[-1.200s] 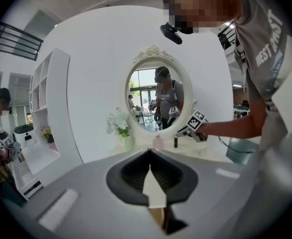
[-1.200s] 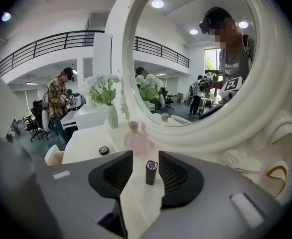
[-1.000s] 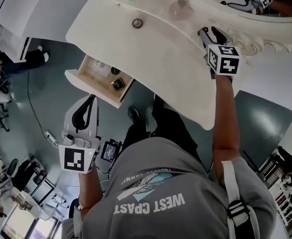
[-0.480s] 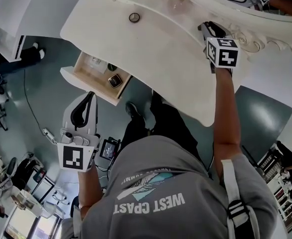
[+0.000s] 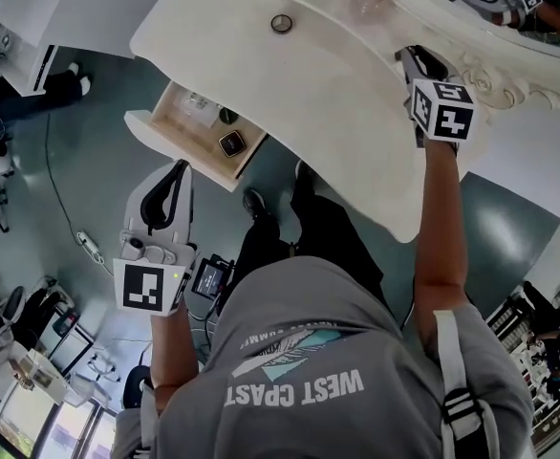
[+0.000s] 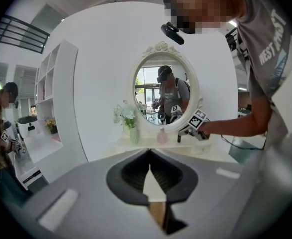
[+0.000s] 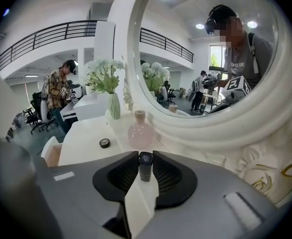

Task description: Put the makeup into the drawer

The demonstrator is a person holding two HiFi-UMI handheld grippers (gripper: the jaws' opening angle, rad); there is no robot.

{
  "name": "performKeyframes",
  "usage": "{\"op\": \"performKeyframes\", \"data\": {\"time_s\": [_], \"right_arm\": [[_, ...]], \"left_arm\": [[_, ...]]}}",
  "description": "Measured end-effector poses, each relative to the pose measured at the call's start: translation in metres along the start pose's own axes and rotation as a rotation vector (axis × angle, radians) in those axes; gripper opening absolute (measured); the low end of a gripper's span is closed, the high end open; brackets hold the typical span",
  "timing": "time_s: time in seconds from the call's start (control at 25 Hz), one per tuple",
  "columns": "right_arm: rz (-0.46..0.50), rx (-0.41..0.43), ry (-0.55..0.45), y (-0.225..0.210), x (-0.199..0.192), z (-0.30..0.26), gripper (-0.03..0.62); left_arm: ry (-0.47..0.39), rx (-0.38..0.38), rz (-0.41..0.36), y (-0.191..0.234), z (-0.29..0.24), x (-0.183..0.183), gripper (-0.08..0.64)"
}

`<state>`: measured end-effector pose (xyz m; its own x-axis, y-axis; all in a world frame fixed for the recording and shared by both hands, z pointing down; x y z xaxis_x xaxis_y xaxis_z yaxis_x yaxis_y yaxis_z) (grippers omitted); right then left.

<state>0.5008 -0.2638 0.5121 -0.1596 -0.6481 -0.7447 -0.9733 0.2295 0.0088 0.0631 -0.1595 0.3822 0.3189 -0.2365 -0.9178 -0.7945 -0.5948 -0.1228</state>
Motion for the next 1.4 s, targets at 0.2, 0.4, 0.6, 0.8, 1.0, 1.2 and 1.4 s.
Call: {"op": "performKeyframes", "data": {"time_s": [0.2,0.4,0.6,0.8,1.0,1.2,1.4], "right_arm": [[0.034,0.050,-0.020,0.039,0.019,0.001,0.092],[0.067,0.097,-0.032,0.076,0.034,-0.002,0.092],[0.110,0.150,-0.026,0.117,0.044,-0.005,0.092],[0.157,0.211,-0.009,0.164,0.050,-0.012,0.092],[0.210,0.276,0.014,0.209,0.051,-0.025,0.092],[0.255,0.341,0.039,0.255,0.052,-0.039,0.092],[0.292,0.402,0.069,0.298,0.048,-0.056,0.092]], "left_arm": [[-0.009,0.039,0.020,0.018,0.017,-0.012,0.002],[-0.015,0.079,0.043,0.033,0.037,-0.027,0.002],[-0.016,0.114,0.068,0.046,0.057,-0.041,0.002],[-0.019,0.147,0.093,0.063,0.077,-0.057,0.002],[-0.024,0.184,0.125,0.074,0.097,-0.074,0.002],[-0.020,0.220,0.159,0.083,0.117,-0.091,0.002],[-0.016,0.253,0.187,0.092,0.134,-0.107,0.002]]}}
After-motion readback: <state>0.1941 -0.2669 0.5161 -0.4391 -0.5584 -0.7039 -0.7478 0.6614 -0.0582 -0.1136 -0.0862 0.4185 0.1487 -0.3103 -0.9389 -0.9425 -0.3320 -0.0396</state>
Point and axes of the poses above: the fingertips, and each gripper's own axes: z backward along the fingers, y to its left, x out of its top, the point moved 8 cm from there along z, backward along the fingers, and after that the axes turned 7 degrees about x, right-handed, at the moved point
